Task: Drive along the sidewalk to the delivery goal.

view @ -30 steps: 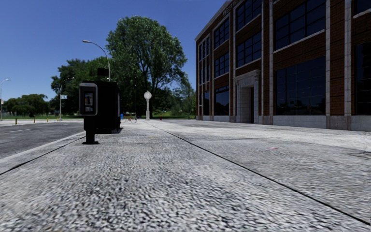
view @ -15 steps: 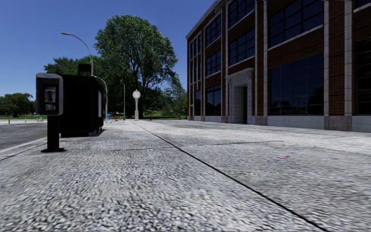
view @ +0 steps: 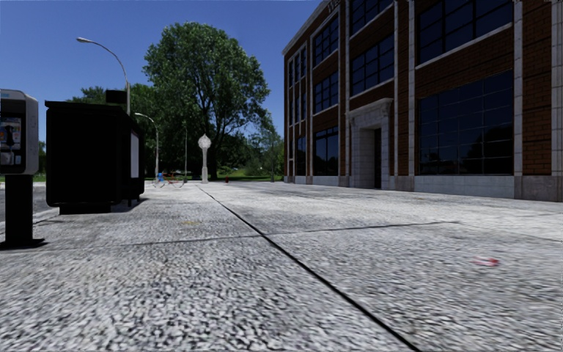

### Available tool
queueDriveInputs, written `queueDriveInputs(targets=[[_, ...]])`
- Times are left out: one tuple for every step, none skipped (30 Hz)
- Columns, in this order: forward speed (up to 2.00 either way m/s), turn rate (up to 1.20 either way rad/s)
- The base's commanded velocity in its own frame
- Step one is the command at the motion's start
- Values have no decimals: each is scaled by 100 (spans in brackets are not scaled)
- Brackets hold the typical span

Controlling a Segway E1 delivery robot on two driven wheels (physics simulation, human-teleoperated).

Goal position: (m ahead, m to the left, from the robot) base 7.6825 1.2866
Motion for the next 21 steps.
queueDriveInputs(targets=[[200, 0], [200, 0], [200, 0], [200, 0], [200, 0], [200, 0], [200, 0], [200, 0], [200, 0], [200, 7], [200, 34], [200, 79], [200, 120], [200, 120], [200, 120], [200, 78], [200, 8], [200, 3], [200, 3], [200, 1], [200, 0]])
